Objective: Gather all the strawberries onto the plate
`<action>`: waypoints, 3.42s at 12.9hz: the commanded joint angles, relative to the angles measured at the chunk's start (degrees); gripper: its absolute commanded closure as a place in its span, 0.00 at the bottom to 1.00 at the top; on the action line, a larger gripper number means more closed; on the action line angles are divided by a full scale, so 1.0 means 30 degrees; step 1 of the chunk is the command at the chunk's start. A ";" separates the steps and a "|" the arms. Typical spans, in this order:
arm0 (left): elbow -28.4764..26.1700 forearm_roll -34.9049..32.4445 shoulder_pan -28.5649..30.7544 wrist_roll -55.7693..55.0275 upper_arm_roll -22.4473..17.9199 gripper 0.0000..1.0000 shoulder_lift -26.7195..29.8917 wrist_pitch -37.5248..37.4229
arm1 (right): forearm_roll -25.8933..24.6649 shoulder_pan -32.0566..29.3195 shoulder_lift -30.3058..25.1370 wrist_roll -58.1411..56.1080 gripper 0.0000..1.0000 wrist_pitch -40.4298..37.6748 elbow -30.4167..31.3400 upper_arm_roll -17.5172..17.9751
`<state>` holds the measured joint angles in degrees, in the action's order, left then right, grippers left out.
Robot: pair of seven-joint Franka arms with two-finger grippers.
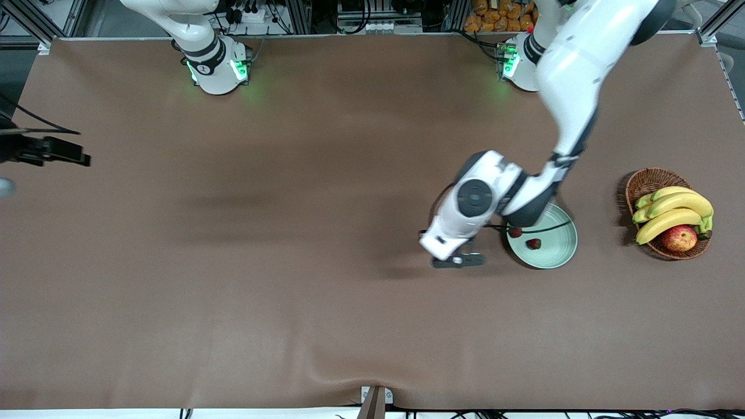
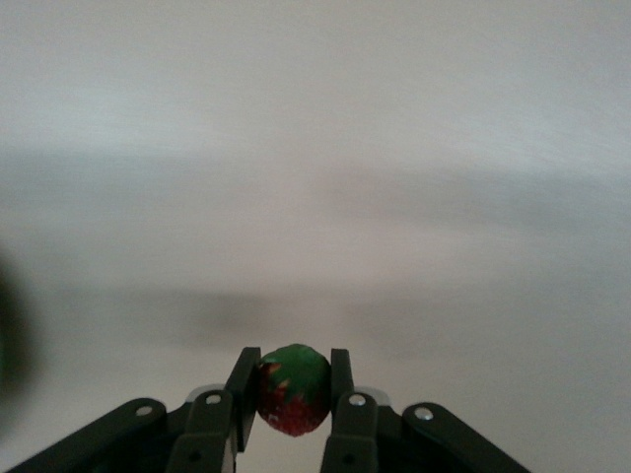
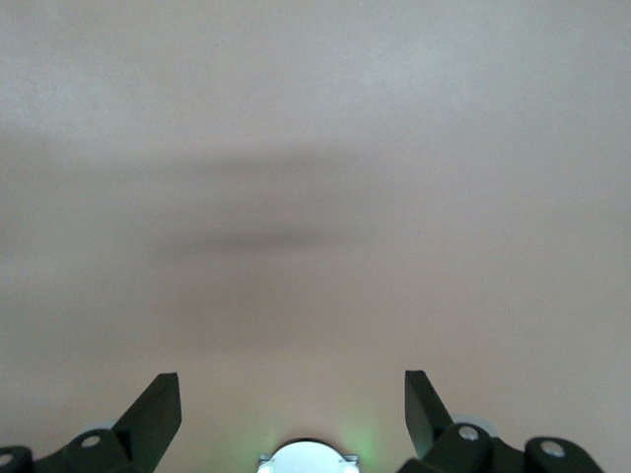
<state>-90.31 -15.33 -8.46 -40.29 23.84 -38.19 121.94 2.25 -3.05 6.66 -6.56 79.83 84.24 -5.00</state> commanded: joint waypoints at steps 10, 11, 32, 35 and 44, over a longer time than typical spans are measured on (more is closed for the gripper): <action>-0.3499 -0.1423 0.8940 0.6457 0.1721 0.48 0.1364 -0.3355 | -0.1755 0.1075 -0.0199 -0.0129 0.00 -0.0450 -0.1215 -0.0092; -0.3703 -0.1597 0.9175 0.6545 0.1692 0.44 0.1072 -0.2569 | -0.0848 0.1103 -0.0199 -0.0128 0.00 -0.0565 -0.1215 -0.0121; 0.3589 0.2735 0.9530 0.6780 0.3040 0.00 0.9796 -1.1728 | -0.0458 0.1396 -0.0228 0.0985 0.00 -0.1767 -0.1157 -0.0063; 0.3590 0.3293 0.9209 0.6809 0.2661 0.00 1.1054 -1.1907 | -0.0458 0.1396 -0.0229 0.1014 0.00 -0.1564 -0.1157 -0.0004; 0.0873 0.5550 0.4022 0.9358 -0.5398 0.00 1.3982 -1.2552 | 0.0099 0.1367 -0.0228 0.1102 0.00 -0.0243 -0.1127 -0.0121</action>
<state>-82.22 0.27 4.60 -12.90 8.55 -1.37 84.06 2.31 1.22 6.37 -4.11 79.65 81.26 -5.20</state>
